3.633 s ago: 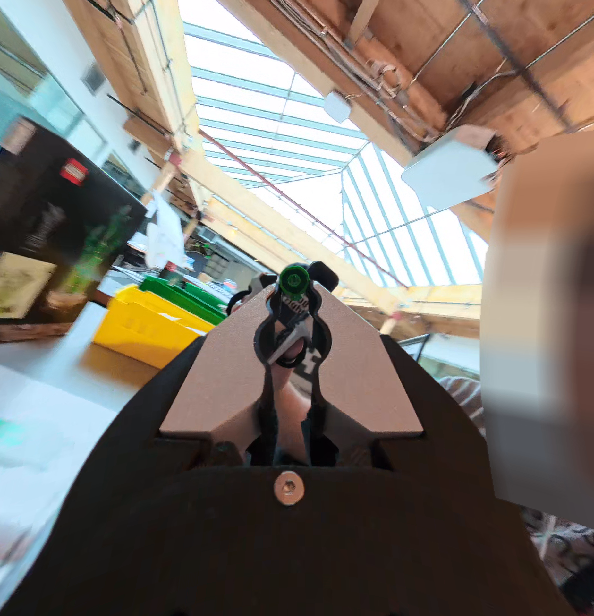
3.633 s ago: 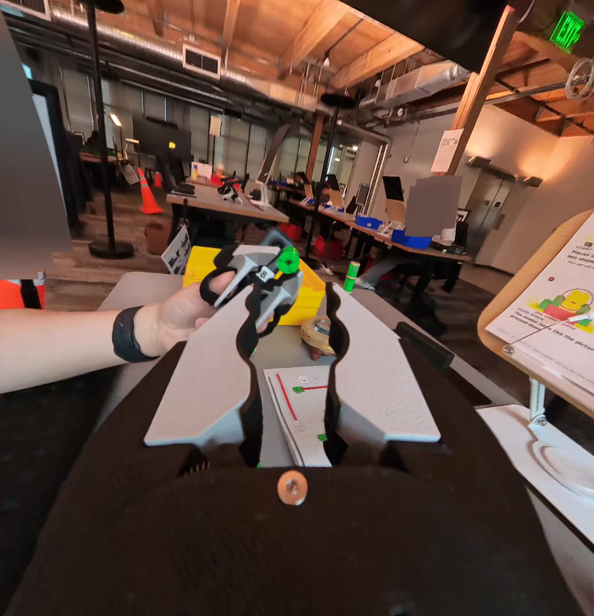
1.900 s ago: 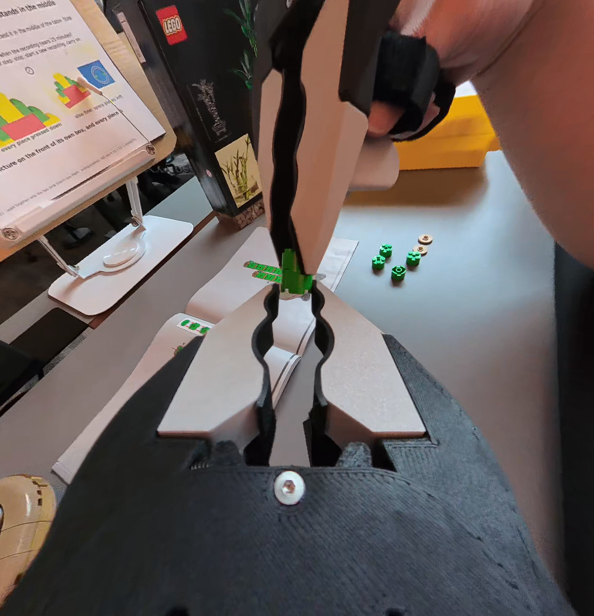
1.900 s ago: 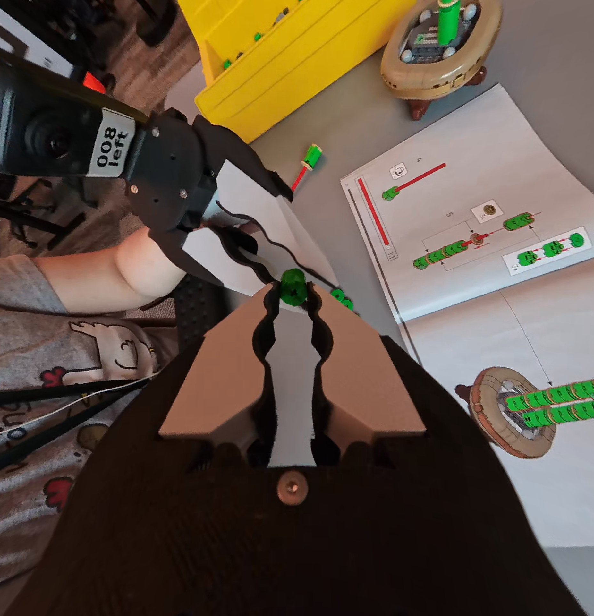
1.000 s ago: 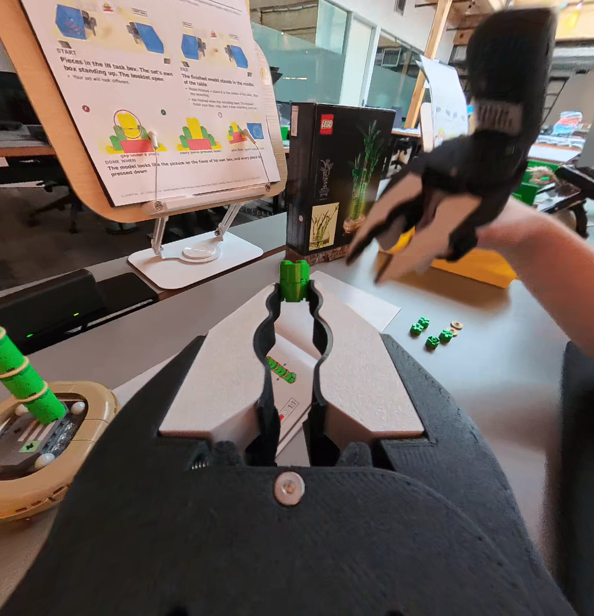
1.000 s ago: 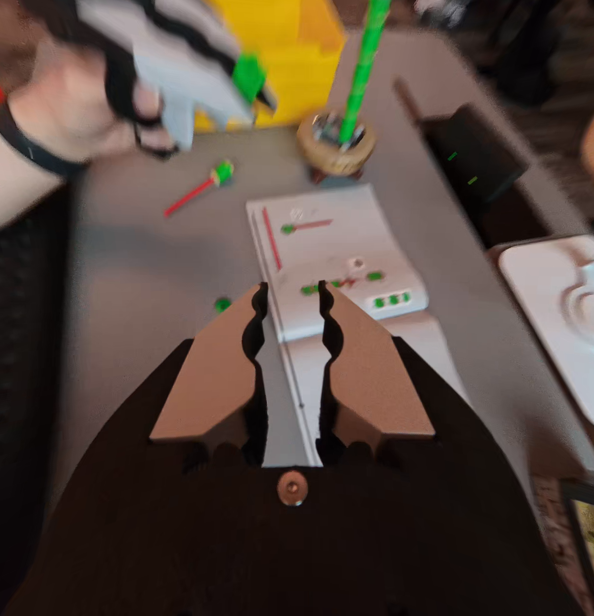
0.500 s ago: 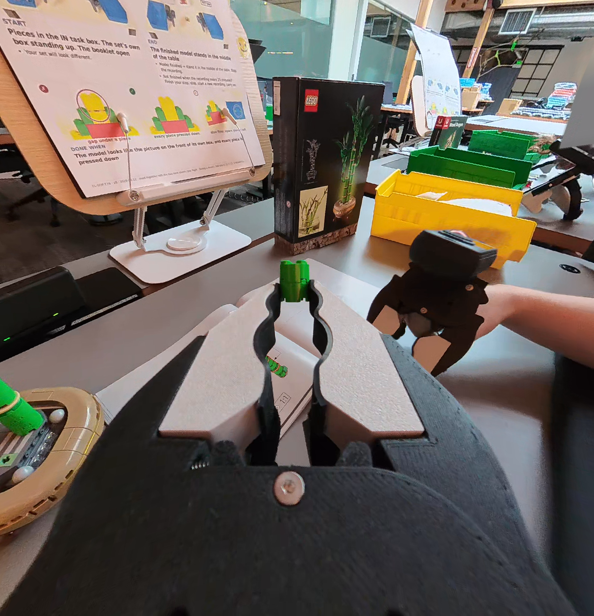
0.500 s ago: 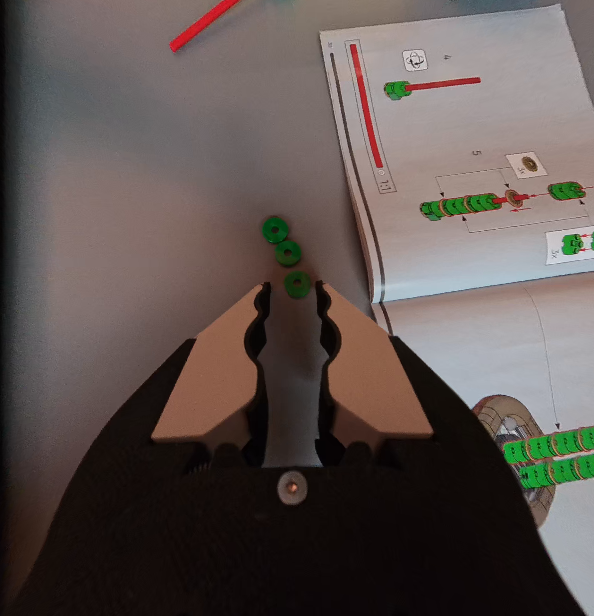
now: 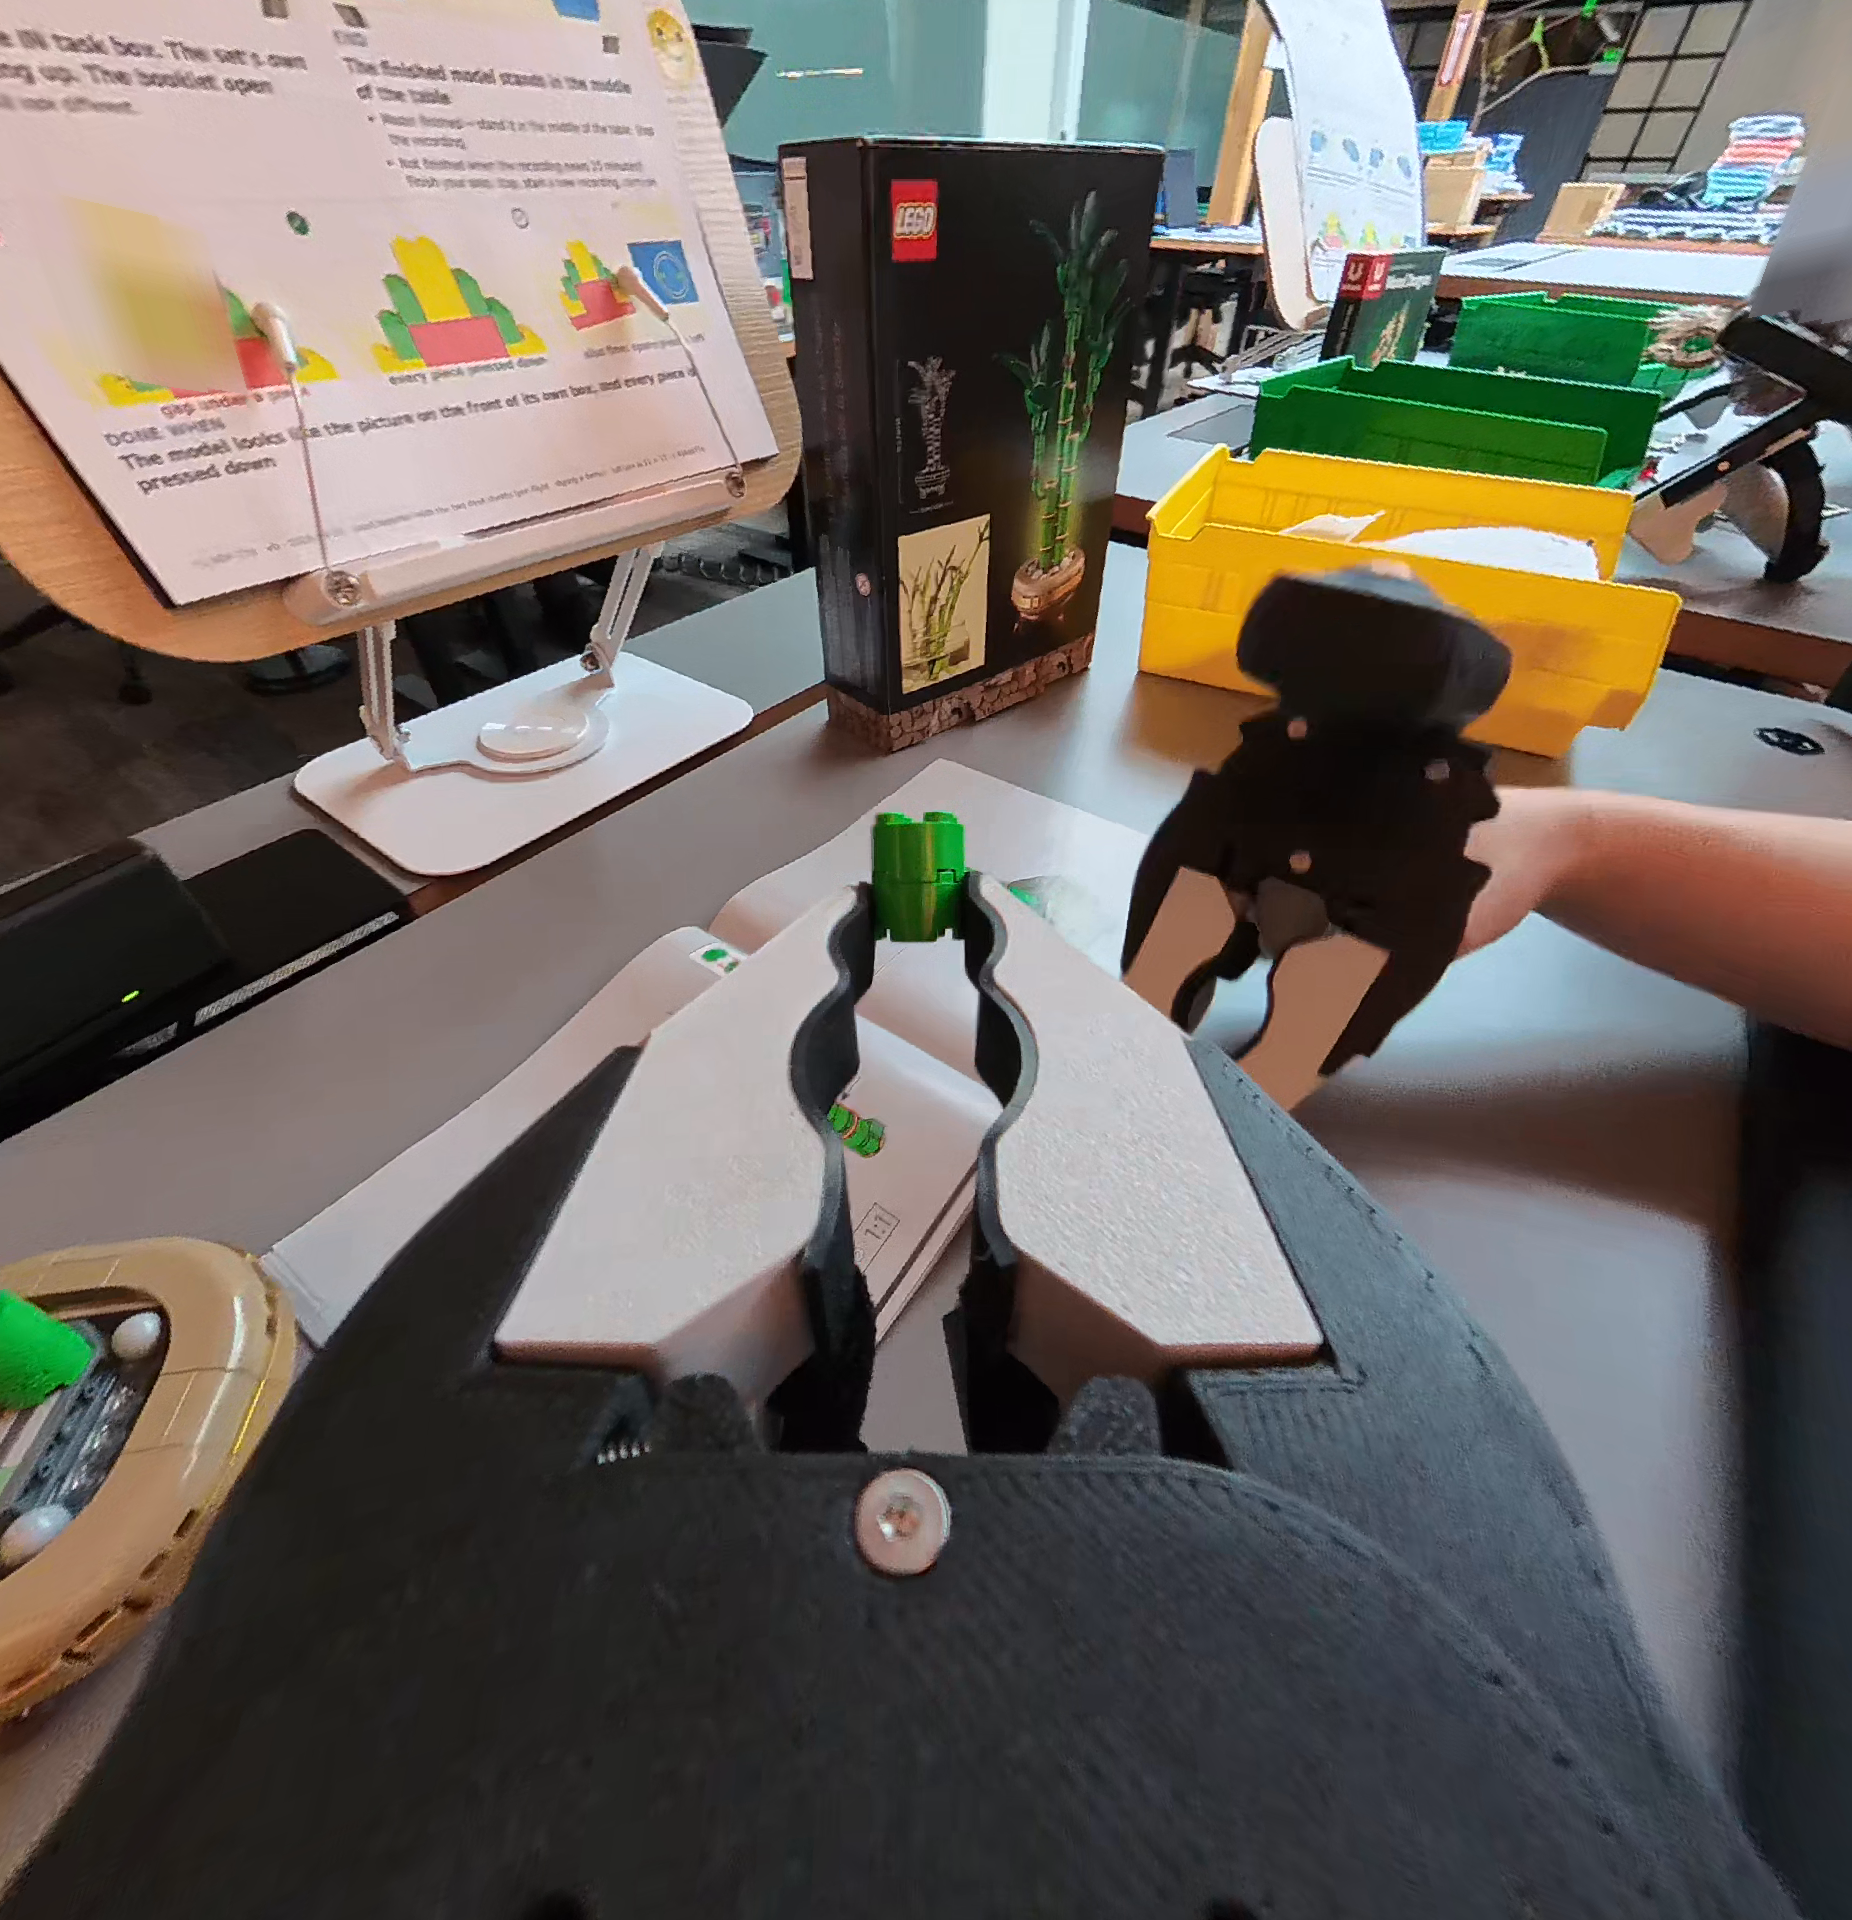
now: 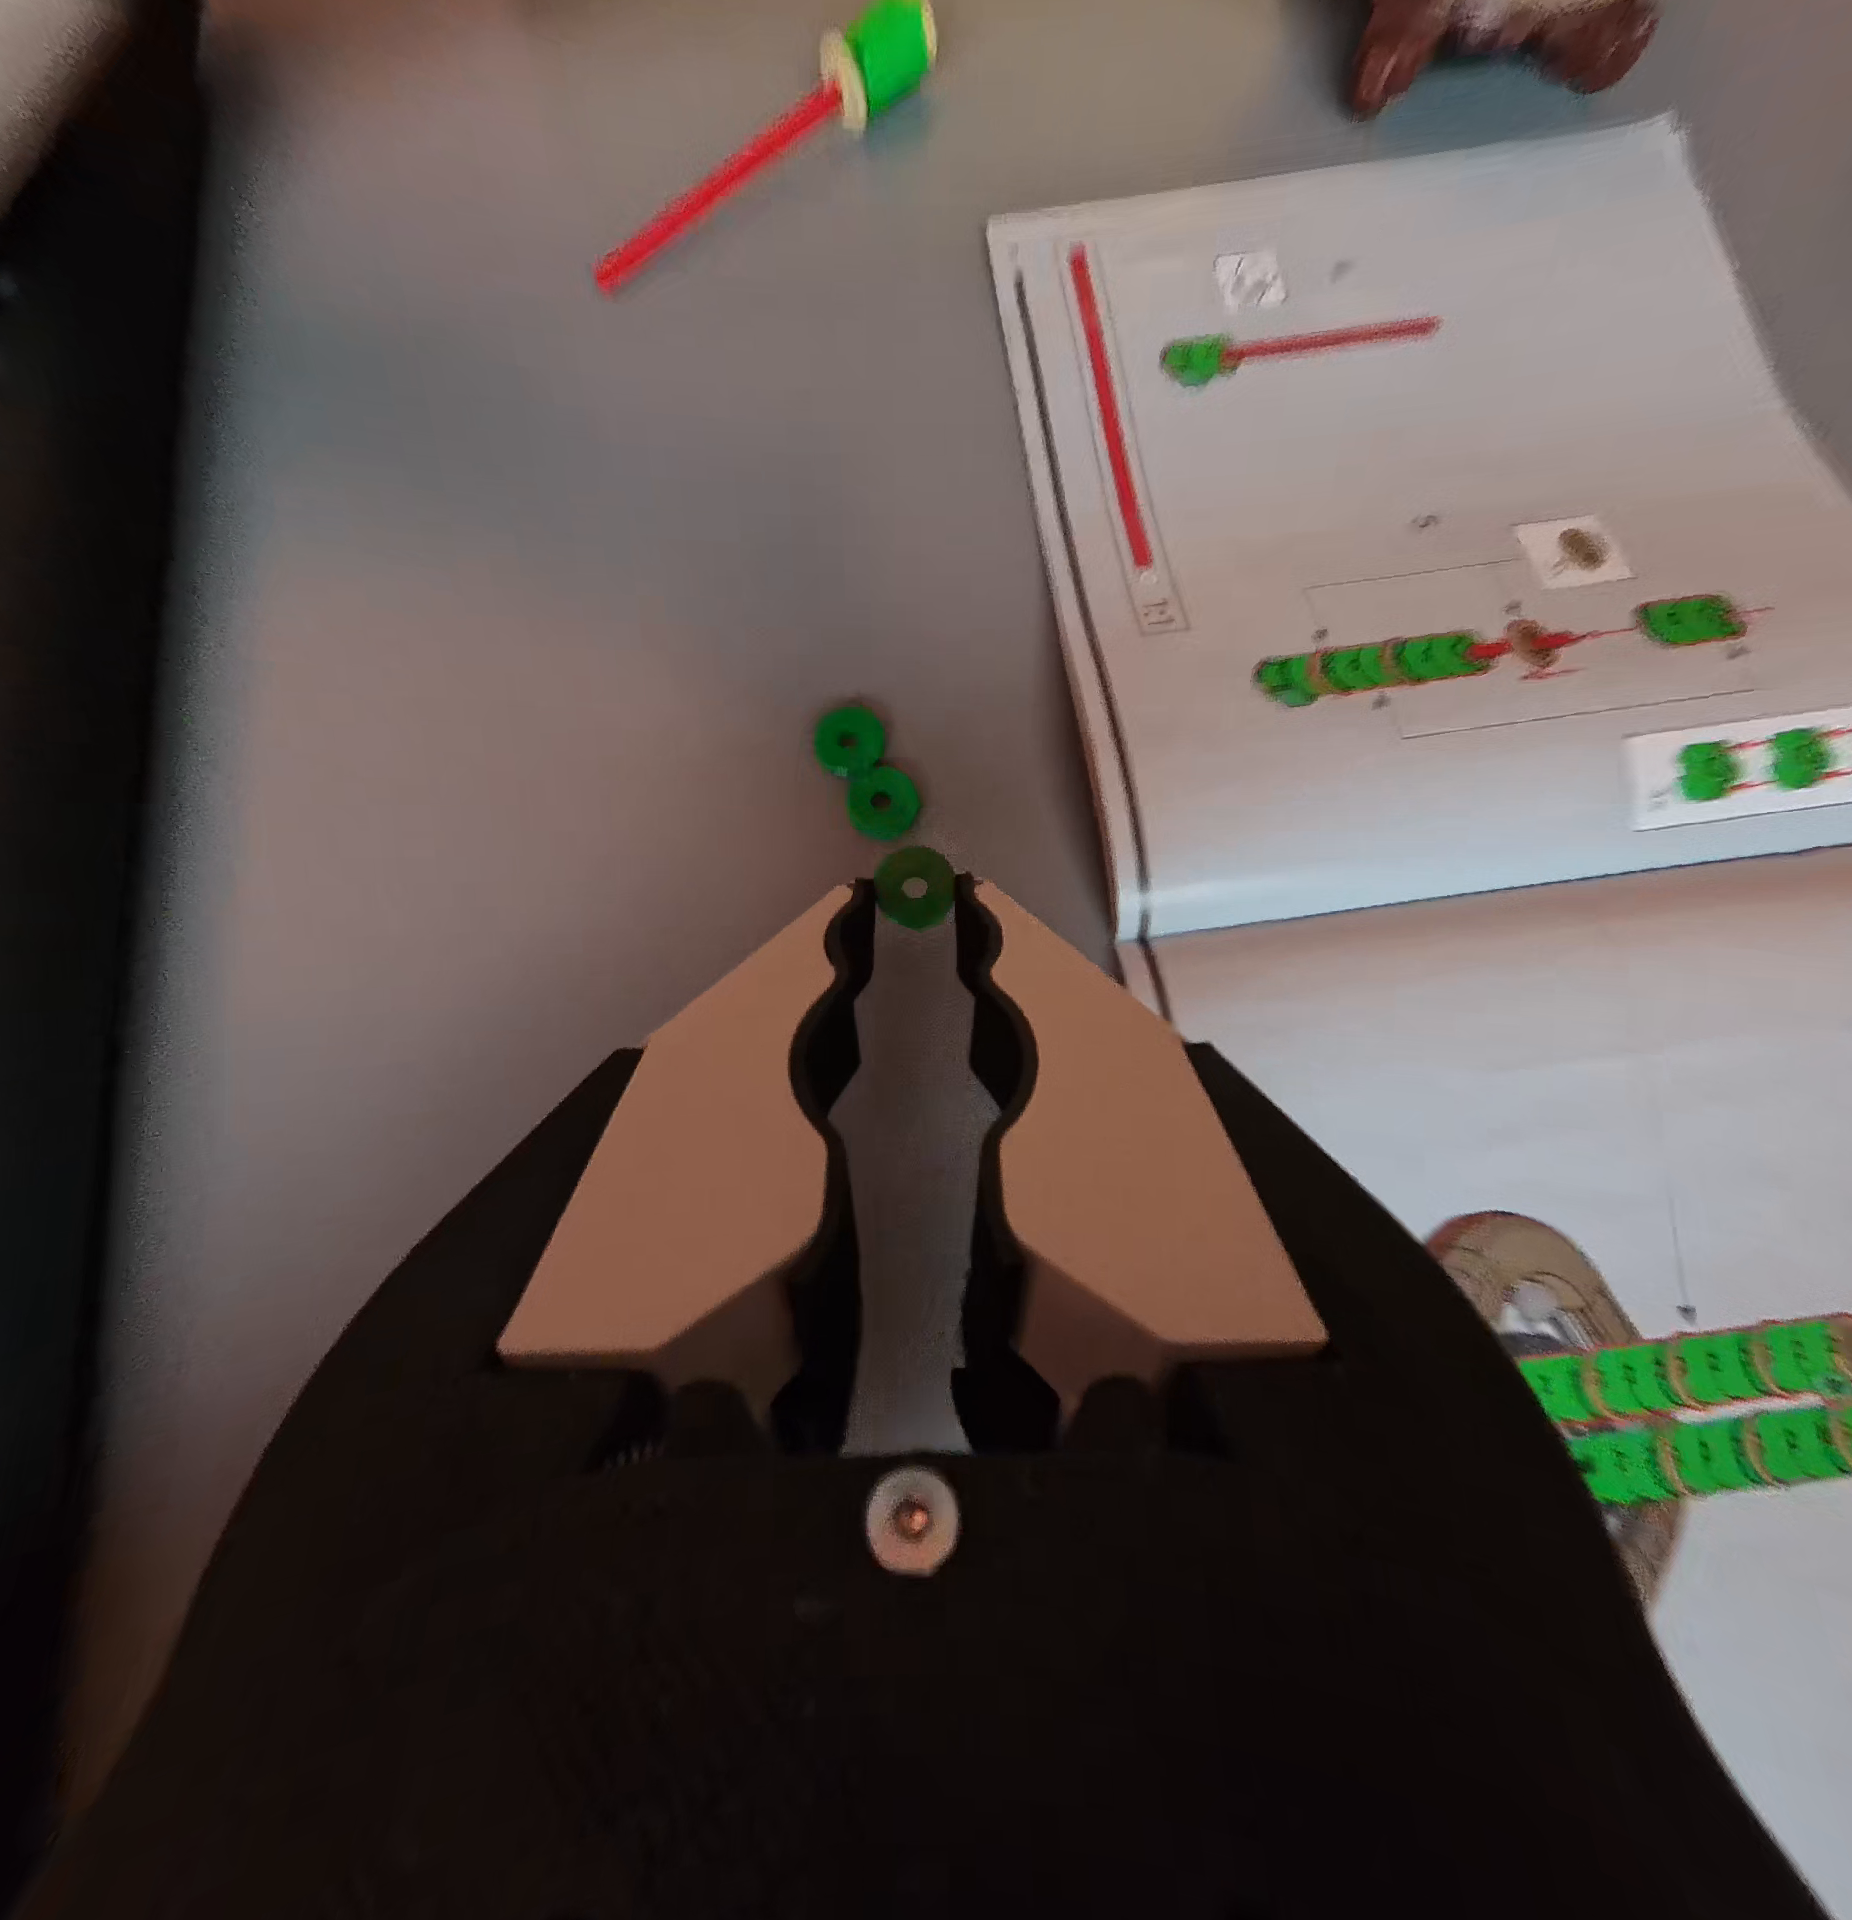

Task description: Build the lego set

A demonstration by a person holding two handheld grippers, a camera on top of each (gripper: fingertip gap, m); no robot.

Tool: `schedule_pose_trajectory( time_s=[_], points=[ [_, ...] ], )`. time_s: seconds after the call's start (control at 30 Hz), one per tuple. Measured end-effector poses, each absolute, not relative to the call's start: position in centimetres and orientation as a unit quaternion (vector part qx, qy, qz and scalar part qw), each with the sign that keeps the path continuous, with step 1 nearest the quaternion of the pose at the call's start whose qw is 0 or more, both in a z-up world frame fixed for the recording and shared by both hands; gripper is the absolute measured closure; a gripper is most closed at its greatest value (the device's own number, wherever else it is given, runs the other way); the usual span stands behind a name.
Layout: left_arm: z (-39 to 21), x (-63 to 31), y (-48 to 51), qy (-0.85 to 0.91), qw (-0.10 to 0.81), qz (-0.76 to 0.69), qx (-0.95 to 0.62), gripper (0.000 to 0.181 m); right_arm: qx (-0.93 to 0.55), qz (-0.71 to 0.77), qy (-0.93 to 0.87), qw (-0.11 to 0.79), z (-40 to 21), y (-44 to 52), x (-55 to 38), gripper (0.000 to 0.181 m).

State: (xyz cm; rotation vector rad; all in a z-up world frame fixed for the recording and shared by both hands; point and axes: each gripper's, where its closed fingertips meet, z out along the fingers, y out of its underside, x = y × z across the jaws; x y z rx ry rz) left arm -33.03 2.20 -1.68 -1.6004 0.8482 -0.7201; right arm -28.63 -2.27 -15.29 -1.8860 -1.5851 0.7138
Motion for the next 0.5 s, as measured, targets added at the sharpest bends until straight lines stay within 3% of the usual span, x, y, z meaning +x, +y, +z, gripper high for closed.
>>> schedule_pose_trajectory(
  time_s=[0.1,0.2,0.4,0.5],
  points=[
    [-1.4,-31.8,1.3,0.385,0.567,-0.311,-0.659,0.167,-0.668,0.345,-0.549,0.365,-6.8,-1.7,-29.3,0.167],
    [-0.9,-30.5,0.4,0.4,0.575,-0.314,-0.641,0.167,-0.633,0.427,-0.518,0.385,0.8,-2.0,-30.0,0.167],
    [-0.3,-29.1,-0.7,0.42,0.594,-0.298,-0.618,0.167,-0.608,0.445,-0.511,0.414,2.8,-0.7,-31.3,0.167],
    [-0.4,-28.9,-0.8,0.425,0.587,-0.304,-0.618,0.167,-0.616,0.478,-0.502,0.374,1.9,-0.6,-31.3,0.167]
  ],
)
